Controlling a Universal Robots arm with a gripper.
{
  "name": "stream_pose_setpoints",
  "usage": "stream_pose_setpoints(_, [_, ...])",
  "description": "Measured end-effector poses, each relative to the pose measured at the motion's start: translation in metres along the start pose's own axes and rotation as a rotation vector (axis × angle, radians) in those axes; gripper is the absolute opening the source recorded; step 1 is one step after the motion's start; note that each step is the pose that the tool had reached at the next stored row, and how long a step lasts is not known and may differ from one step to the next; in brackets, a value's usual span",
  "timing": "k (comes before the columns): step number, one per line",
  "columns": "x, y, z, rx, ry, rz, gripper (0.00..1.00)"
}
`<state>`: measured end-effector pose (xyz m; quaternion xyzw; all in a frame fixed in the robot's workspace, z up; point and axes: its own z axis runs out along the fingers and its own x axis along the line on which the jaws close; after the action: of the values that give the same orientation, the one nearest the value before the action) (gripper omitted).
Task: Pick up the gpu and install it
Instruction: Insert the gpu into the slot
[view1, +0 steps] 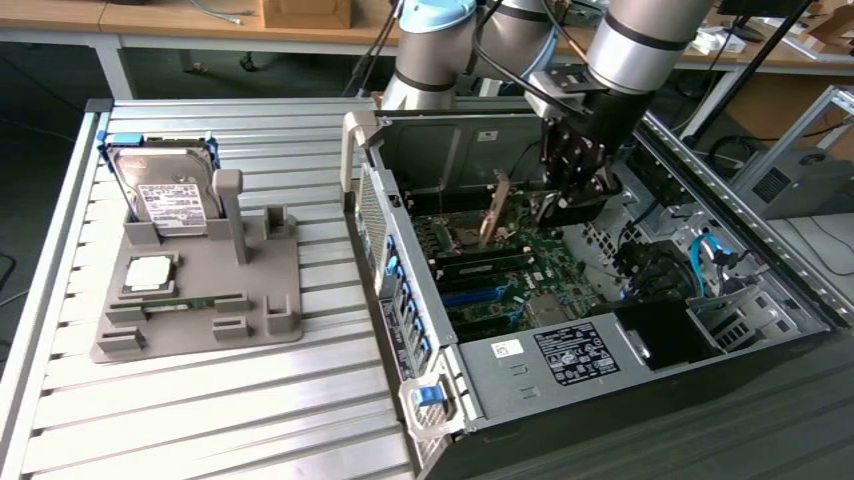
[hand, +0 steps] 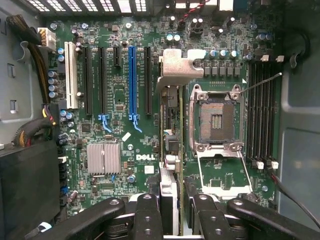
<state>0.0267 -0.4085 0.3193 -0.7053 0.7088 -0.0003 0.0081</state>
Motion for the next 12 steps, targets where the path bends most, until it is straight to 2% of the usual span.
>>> stream_pose_setpoints(12, [0.0006, 0.0028, 0.0017, 0.0000, 0.0001, 0.000, 0.30])
